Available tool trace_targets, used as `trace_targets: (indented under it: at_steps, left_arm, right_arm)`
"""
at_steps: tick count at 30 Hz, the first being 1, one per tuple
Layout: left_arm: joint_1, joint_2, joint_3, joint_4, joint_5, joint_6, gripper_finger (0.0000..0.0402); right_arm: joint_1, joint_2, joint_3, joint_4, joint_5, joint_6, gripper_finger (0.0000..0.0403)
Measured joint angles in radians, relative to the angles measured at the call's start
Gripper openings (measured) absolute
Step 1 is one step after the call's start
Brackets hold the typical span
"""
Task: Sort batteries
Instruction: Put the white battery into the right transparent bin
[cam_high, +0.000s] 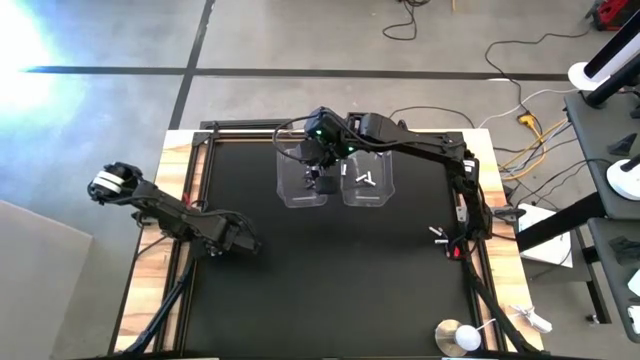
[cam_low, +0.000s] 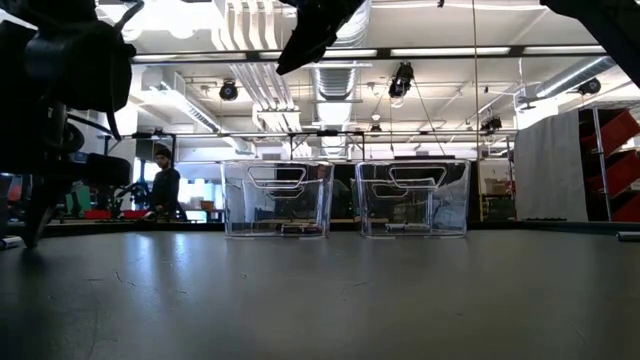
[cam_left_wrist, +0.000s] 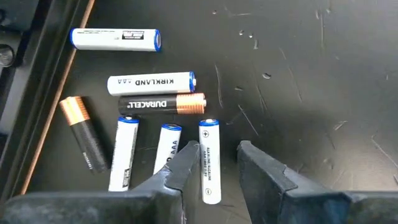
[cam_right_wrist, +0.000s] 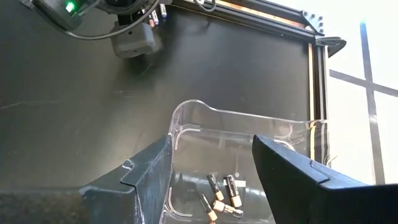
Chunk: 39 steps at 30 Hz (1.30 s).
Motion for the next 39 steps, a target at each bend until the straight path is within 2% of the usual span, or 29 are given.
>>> trace_targets:
  at_steps: [6,13,18,21,25,29,32,35,39]
  left_arm:
    - [0.000,0.033,0.019,0.003,-0.008,0.051,0.0076]
    - [0.000,0.055,0.043,-0.001,-0.032,0.109,0.0013]
    - [0.000,0.020,0.101,0.069,-0.094,0.191,0.0015]
    - [0.000,-0.024,0.161,0.034,-0.206,0.278,0.0012]
    - [0.004,-0.081,0.299,0.042,-0.486,0.440,0.0011]
    - [0.029,-0.120,0.450,0.037,-0.747,0.675,0.0010]
    - [0.052,-0.145,0.584,0.050,-0.902,0.871,0.0010]
    - [0.062,-0.150,0.734,0.120,-0.993,1.166,0.0010]
    - [0.063,-0.144,0.922,0.224,-1.028,1.540,0.0010]
  right_arm:
    - [0.000,0.000,0.000,0.000,0.000,-0.004,0.0217]
    - [0.000,0.000,0.025,-0.020,0.000,-0.004,0.0217]
    - [0.000,-0.019,0.093,-0.052,0.000,-0.008,0.0217]
    - [-0.001,-0.050,0.121,-0.057,0.000,-0.015,0.0217]
    - [-0.005,-0.100,0.129,-0.051,0.000,-0.012,0.0217]
    - [-0.005,-0.117,0.129,-0.047,0.000,0.028,0.0217]
    - [-0.005,-0.116,0.127,-0.027,-0.001,0.104,0.0217]
    - [-0.002,-0.114,0.125,0.002,-0.004,0.154,0.0217]
    - [0.000,-0.111,0.124,0.074,-0.097,0.241,0.0217]
